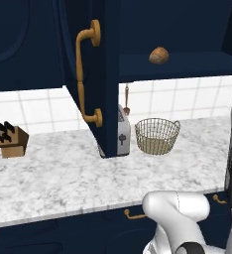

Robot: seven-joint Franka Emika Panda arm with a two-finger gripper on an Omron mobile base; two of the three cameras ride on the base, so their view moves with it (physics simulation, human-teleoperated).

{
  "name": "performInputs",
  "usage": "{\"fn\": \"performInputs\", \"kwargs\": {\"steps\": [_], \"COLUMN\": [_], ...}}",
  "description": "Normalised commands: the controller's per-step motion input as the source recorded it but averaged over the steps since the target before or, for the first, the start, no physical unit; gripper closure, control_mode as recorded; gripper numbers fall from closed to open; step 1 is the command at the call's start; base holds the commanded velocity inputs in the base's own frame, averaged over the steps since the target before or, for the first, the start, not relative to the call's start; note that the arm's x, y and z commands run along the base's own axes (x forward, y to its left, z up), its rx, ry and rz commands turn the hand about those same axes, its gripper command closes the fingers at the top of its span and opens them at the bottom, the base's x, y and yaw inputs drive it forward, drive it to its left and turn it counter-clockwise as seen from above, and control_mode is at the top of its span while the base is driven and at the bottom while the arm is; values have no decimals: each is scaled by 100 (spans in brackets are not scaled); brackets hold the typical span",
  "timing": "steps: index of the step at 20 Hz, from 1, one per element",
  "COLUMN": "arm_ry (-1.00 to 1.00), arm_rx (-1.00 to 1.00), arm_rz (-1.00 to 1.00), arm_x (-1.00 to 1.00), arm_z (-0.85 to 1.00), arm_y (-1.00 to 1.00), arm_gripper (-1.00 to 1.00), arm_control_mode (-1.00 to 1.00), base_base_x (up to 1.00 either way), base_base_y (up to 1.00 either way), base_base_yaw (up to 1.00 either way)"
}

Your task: Open the cabinet, pick up the bread from the cabinet and place it in the basket. Then move the basket to the dining counter.

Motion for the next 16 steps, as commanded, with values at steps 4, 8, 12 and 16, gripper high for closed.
{"fn": "performInputs", "kwargs": {"steps": [4,8,12,16], "arm_ry": [24,11,0,-12], "arm_rx": [-31,-34,-55,-54], "arm_rz": [91,74,46,25], "arm_x": [-49,-7,8,50], "arm_z": [0,0,2,0], "arm_y": [12,21,41,42], "arm_gripper": [-100,-100,-100,-100], "arm_control_mode": [-100,-100,-100,-100], "base_base_x": [0,0,0,0], "base_base_y": [0,0,0,0], "base_base_yaw": [0,0,0,0]}}
